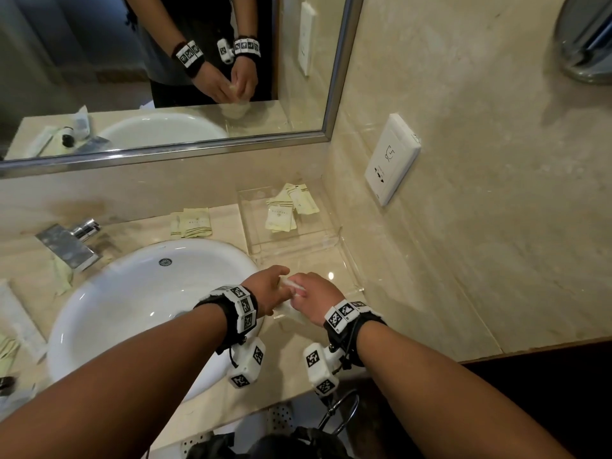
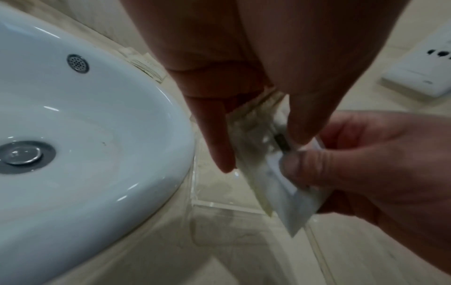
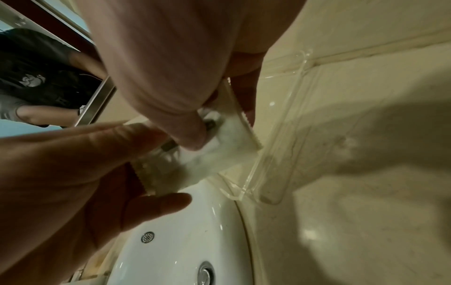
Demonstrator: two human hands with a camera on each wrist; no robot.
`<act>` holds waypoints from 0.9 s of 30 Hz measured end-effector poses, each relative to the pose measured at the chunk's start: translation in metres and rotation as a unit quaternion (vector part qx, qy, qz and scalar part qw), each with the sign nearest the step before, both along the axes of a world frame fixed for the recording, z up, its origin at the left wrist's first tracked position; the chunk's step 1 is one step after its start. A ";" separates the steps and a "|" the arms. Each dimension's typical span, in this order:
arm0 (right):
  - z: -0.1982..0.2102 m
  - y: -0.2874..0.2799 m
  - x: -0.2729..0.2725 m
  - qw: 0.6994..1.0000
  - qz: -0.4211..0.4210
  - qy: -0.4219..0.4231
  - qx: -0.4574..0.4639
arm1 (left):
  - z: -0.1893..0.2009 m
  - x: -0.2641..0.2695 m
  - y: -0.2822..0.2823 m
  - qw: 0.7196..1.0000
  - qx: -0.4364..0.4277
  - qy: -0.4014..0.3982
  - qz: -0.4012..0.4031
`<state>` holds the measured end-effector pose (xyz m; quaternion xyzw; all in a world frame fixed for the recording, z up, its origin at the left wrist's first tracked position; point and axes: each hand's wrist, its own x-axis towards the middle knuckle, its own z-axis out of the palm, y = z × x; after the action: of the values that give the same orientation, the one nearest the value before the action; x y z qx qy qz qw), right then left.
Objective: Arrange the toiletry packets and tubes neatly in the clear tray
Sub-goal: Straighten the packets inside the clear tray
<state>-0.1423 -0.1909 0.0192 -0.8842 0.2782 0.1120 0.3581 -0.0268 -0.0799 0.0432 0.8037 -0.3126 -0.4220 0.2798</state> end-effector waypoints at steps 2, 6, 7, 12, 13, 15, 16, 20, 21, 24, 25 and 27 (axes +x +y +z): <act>0.000 0.001 0.004 0.999 -0.032 -0.016 -0.002 | 0.001 -0.002 -0.002 1.000 -0.005 0.007 0.002; -0.001 -0.001 0.000 0.994 -0.084 -0.060 0.029 | 0.000 0.002 -0.001 0.998 -0.031 0.025 0.037; -0.001 -0.002 -0.002 0.991 -0.108 -0.069 0.036 | -0.001 0.004 0.000 0.997 -0.040 0.034 0.052; -0.003 -0.006 -0.003 0.974 -0.172 -0.079 0.121 | -0.002 0.015 0.003 0.985 -0.075 0.103 0.113; -0.003 -0.005 0.000 0.974 -0.166 -0.082 0.128 | -0.003 0.016 0.001 0.984 -0.075 0.111 0.114; -0.004 -0.002 0.005 0.977 -0.155 -0.087 0.115 | -0.003 0.015 -0.001 0.984 -0.068 0.119 0.115; -0.005 -0.001 0.008 0.980 -0.148 -0.086 0.100 | -0.005 0.015 -0.003 0.984 -0.063 0.123 0.116; -0.012 -0.005 0.013 0.990 -0.109 -0.071 0.061 | -0.012 0.017 -0.005 0.985 -0.045 0.123 0.113; -0.014 -0.007 0.013 0.990 -0.104 -0.068 0.060 | -0.015 0.017 -0.006 0.986 -0.041 0.116 0.112; -0.021 -0.015 0.014 0.991 -0.106 -0.058 0.057 | -0.023 0.019 -0.006 0.993 -0.011 0.064 0.100; -0.023 -0.019 0.015 0.990 -0.116 -0.053 0.059 | -0.027 0.022 -0.006 0.996 0.005 0.029 0.087; -0.027 -0.029 0.019 0.987 -0.144 -0.039 0.061 | -0.035 0.030 -0.001 0.997 0.046 -0.046 0.040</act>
<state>-0.1232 -0.2198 -0.0078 -0.8150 0.3812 0.0410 0.4346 0.0036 -0.0813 0.0083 0.8462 -0.2730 -0.3870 0.2444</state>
